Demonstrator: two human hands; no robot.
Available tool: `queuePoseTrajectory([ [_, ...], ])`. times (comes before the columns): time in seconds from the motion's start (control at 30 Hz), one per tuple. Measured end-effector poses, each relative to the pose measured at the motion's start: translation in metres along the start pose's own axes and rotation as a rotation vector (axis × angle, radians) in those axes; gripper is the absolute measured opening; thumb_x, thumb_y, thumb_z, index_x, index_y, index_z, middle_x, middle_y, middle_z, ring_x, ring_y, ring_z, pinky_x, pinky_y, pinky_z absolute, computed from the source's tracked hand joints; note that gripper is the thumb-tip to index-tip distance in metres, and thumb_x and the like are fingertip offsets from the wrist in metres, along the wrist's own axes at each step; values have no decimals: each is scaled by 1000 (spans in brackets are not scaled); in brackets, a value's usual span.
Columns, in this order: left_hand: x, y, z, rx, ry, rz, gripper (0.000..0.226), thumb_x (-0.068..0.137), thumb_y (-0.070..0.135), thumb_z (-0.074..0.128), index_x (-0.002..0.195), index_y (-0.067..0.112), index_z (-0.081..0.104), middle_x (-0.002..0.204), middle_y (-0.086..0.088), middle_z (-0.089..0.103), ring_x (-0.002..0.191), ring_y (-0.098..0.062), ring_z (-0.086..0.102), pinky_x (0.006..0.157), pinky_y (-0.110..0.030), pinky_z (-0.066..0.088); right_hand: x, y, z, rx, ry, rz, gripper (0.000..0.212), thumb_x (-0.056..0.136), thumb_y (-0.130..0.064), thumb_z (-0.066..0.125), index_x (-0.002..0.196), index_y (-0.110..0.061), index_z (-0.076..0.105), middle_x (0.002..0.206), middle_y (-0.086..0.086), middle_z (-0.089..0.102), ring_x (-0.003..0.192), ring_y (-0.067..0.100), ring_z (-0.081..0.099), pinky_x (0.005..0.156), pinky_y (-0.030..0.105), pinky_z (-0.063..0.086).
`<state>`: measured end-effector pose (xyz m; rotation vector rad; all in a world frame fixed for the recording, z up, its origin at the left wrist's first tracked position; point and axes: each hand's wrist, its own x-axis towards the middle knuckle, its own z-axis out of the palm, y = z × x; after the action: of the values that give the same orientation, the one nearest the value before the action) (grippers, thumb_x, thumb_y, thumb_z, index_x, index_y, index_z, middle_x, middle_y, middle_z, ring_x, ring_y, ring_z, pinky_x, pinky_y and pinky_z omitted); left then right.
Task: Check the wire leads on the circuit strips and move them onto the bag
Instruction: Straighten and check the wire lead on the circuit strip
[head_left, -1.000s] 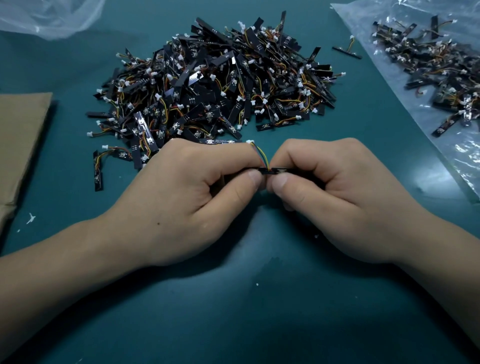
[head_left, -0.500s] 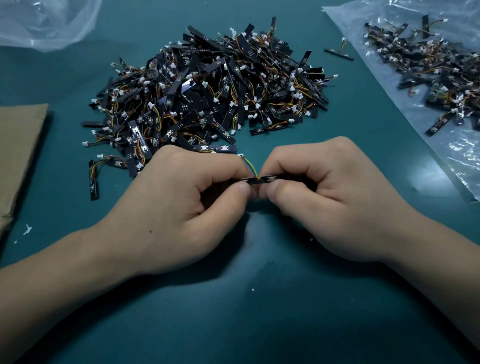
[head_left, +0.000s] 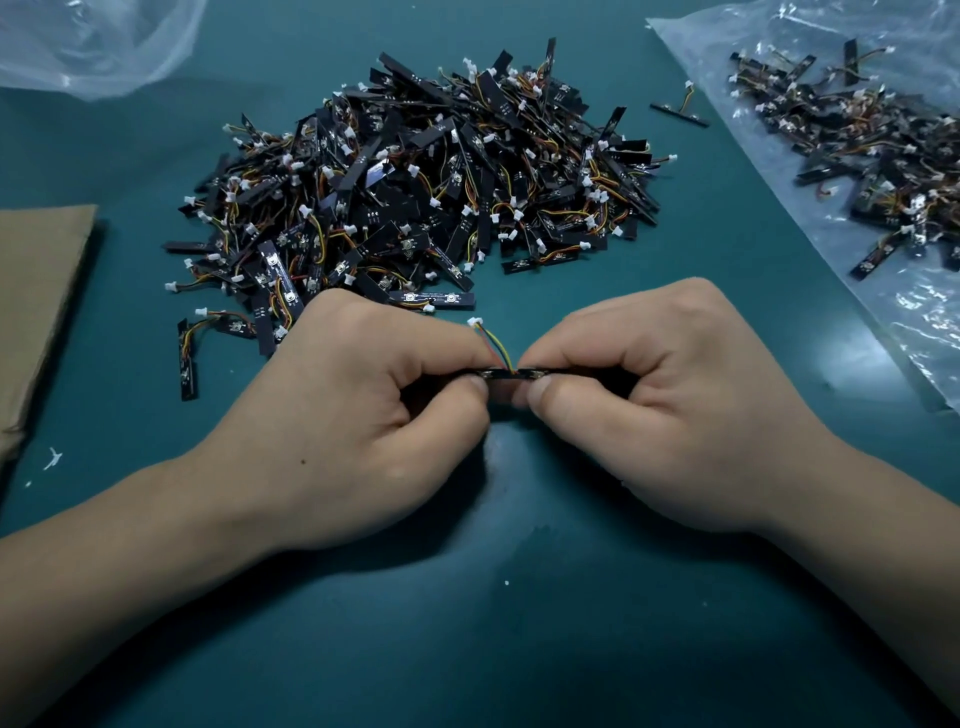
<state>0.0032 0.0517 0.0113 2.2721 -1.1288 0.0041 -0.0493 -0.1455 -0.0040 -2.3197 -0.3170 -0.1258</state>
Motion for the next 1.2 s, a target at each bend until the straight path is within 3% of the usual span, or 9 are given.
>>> queuePoseTrajectory([
  [0.1, 0, -1, 0, -12, 6, -2, 11, 80, 4, 64, 75, 6, 73, 63, -4, 66, 68, -15, 51, 69, -12, 29, -1, -2, 0, -19, 14, 8, 15, 88, -20, 64, 76, -20, 75, 57, 3, 56, 56, 22, 52, 51, 38, 40],
  [0.27, 0, -3, 0, 16, 3, 48, 10, 79, 4, 65, 72, 6, 72, 61, -6, 65, 65, -16, 48, 61, -29, 31, 0, -1, -1, -4, 10, 6, 16, 87, -17, 65, 75, -17, 75, 58, 6, 58, 56, 22, 53, 52, 39, 41],
  [0.5, 0, 0, 0, -9, 7, 12, 10, 77, 5, 64, 71, 6, 72, 58, -5, 64, 65, -18, 50, 59, -31, 34, -1, 0, 1, -3, 9, 42, 16, 90, -27, 66, 78, -23, 76, 57, 3, 59, 54, 22, 53, 51, 39, 43],
  [0.8, 0, 1, 1, 20, 16, 50, 11, 76, 7, 65, 68, 5, 72, 57, -6, 64, 56, -18, 53, 59, -34, 34, -2, 0, -1, 4, -4, 26, 19, 88, -20, 66, 72, -14, 74, 53, 5, 54, 53, 23, 50, 50, 39, 40],
  [0.9, 1, 0, 0, 45, 20, 63, 14, 78, 9, 64, 67, 5, 71, 56, -7, 64, 52, -24, 61, 60, -37, 33, -2, -1, -2, 10, 5, 35, 16, 87, -20, 66, 74, -20, 76, 54, 3, 56, 52, 22, 52, 49, 37, 40],
  [1.2, 2, -1, -2, 42, 12, 77, 9, 73, 5, 66, 66, 5, 72, 56, -7, 63, 52, -24, 62, 60, -38, 34, -1, -1, -2, -13, -9, 29, 17, 86, -23, 65, 72, -20, 72, 54, 2, 54, 53, 22, 51, 49, 38, 41],
])
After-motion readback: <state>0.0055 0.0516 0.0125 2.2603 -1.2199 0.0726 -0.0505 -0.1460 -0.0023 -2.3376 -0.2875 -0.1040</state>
